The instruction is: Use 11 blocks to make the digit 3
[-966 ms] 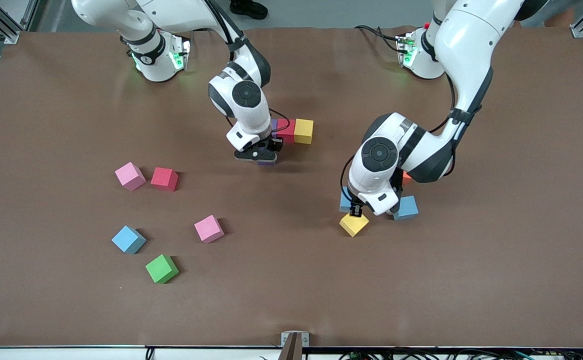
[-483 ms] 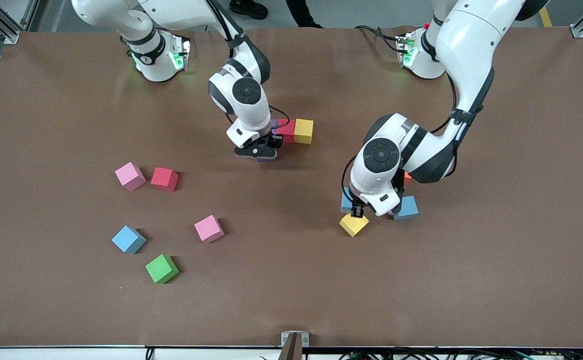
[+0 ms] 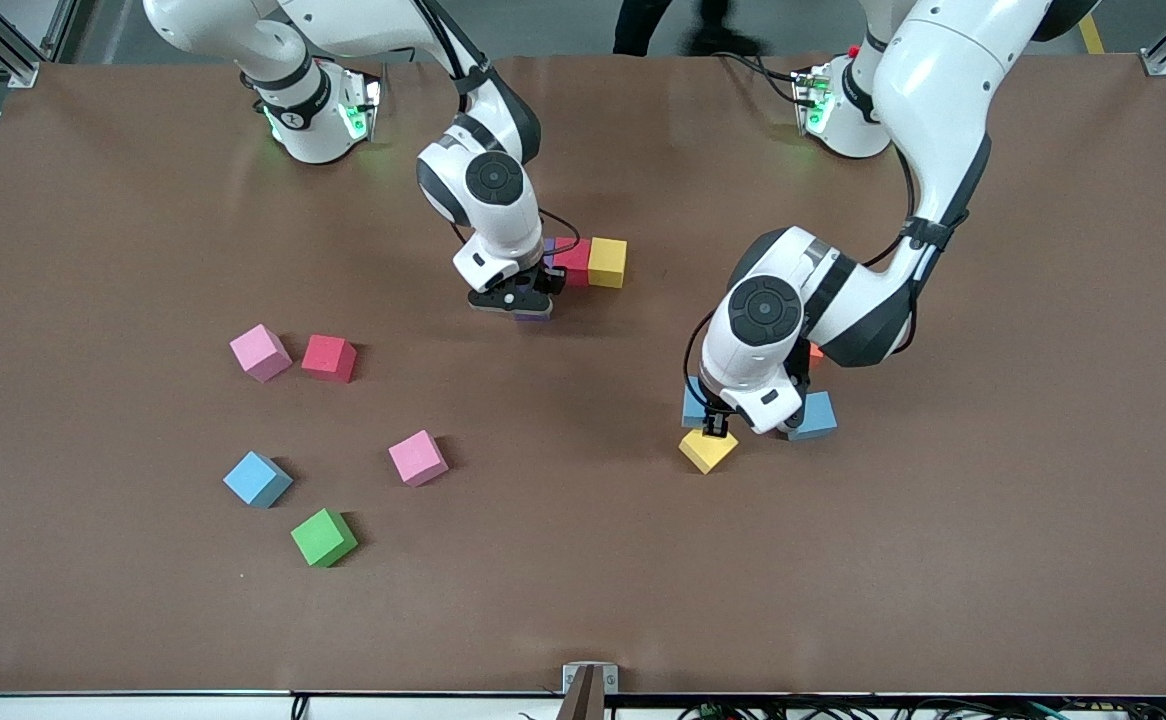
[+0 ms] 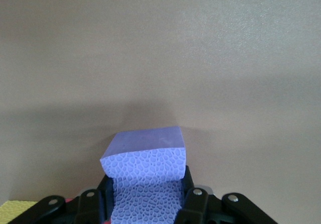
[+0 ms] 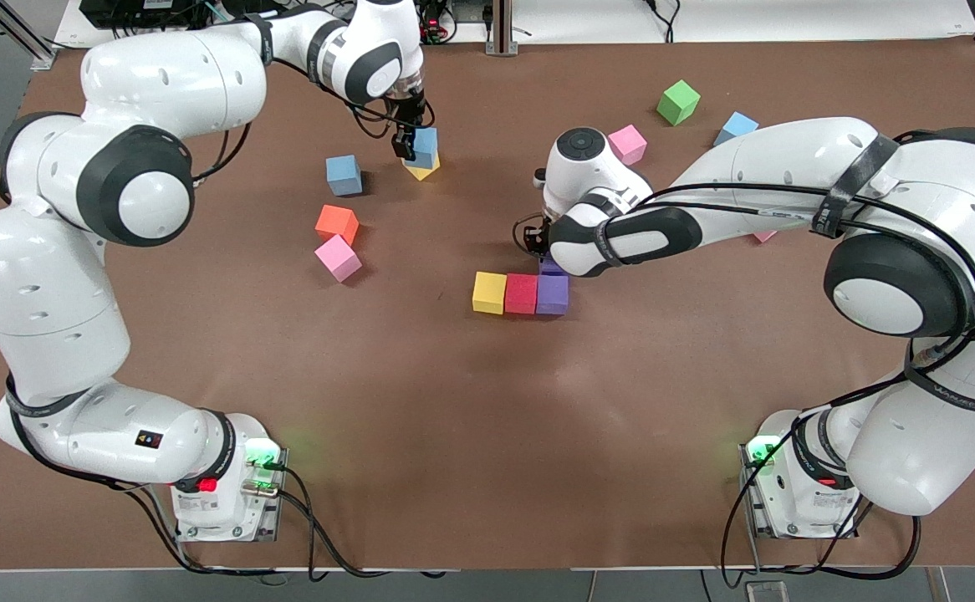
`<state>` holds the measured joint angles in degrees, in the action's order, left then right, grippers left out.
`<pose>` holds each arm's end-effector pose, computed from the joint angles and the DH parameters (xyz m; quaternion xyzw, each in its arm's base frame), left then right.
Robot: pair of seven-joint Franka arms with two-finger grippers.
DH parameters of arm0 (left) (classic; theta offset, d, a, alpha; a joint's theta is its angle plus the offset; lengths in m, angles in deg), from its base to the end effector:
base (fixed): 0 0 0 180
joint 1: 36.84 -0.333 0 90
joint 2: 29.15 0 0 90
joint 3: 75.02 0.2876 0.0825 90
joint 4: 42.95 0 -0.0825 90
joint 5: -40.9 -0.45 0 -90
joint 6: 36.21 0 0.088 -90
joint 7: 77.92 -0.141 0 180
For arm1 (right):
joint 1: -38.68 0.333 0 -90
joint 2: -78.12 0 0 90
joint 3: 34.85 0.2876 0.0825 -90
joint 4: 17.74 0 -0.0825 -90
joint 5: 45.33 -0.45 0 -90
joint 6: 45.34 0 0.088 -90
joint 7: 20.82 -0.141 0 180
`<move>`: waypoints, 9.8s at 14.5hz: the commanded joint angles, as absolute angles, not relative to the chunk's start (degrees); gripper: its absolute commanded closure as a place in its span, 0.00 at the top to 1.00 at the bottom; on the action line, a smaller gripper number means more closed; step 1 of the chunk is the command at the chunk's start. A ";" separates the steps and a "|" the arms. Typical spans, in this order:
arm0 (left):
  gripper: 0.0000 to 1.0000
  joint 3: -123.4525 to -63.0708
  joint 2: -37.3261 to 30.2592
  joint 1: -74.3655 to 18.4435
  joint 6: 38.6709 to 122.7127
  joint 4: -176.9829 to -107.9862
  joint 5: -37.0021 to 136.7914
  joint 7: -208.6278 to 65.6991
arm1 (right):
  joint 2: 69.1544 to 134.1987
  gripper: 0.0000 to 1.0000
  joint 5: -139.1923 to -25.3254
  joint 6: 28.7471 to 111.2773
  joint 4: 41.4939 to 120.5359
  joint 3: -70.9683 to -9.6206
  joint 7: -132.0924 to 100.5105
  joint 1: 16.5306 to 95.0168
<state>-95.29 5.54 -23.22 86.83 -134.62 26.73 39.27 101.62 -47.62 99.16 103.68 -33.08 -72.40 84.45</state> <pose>0.6224 -0.3778 0.1987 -0.7734 -0.6339 -0.0015 0.0079 0.4061 0.4464 0.1015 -0.9984 0.0528 0.0158 0.0087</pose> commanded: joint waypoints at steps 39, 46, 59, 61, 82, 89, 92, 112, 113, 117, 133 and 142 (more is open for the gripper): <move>0.30 -95.41 6.18 -22.95 85.78 -133.74 26.75 39.68 | 99.39 0.01 -50.95 101.43 107.41 -33.35 -76.19 85.08; 0.30 -95.41 6.09 -23.04 85.78 -133.65 26.75 39.59 | 99.48 0.01 -50.95 101.52 107.85 -33.35 -76.99 86.05; 0.30 -95.41 5.91 -22.95 85.78 -133.65 26.75 39.68 | 99.75 0.05 -50.77 101.87 107.50 -33.44 -77.34 86.49; 0.30 -95.41 6.00 -22.95 85.78 -133.65 26.75 39.68 | 99.83 0.05 -50.51 101.87 107.50 -33.44 -77.25 86.49; 0.30 -95.15 6.00 -23.12 85.78 -132.77 26.75 39.42 | 95.45 1.00 -46.64 98.28 105.48 -33.70 -76.20 83.68; 0.30 -95.15 6.00 -23.39 85.78 -131.98 26.75 39.07 | 88.32 1.00 -46.64 92.56 104.25 -34.23 -81.73 72.80; 0.30 -95.15 6.00 -23.48 85.78 -132.07 26.75 38.10 | 88.06 1.00 -45.68 89.49 103.90 -34.84 -81.21 65.59; 0.31 -105.26 -1.91 -35.25 90.53 -144.73 25.79 37.75 | 88.76 1.00 -39.26 102.93 121.21 -34.58 -40.95 46.85; 0.31 -105.26 -1.56 -35.25 90.62 -144.64 25.44 37.84 | 88.76 1.00 -39.35 103.01 121.21 -34.58 -40.95 46.76; 0.32 -105.26 -0.50 -34.90 90.62 -143.85 23.77 37.84 | 88.85 1.00 -39.61 103.45 121.12 -34.49 -41.04 46.85; 0.32 -105.26 1.08 -35.34 90.62 -142.35 23.76 37.75 | 93.33 0.56 -39.70 109.43 120.95 -34.23 -41.12 47.82; 0.32 -105.26 1.17 -35.34 90.62 -142.09 23.76 37.84 | 91.40 0.03 -39.79 93.28 112.88 -27.83 -43.23 52.82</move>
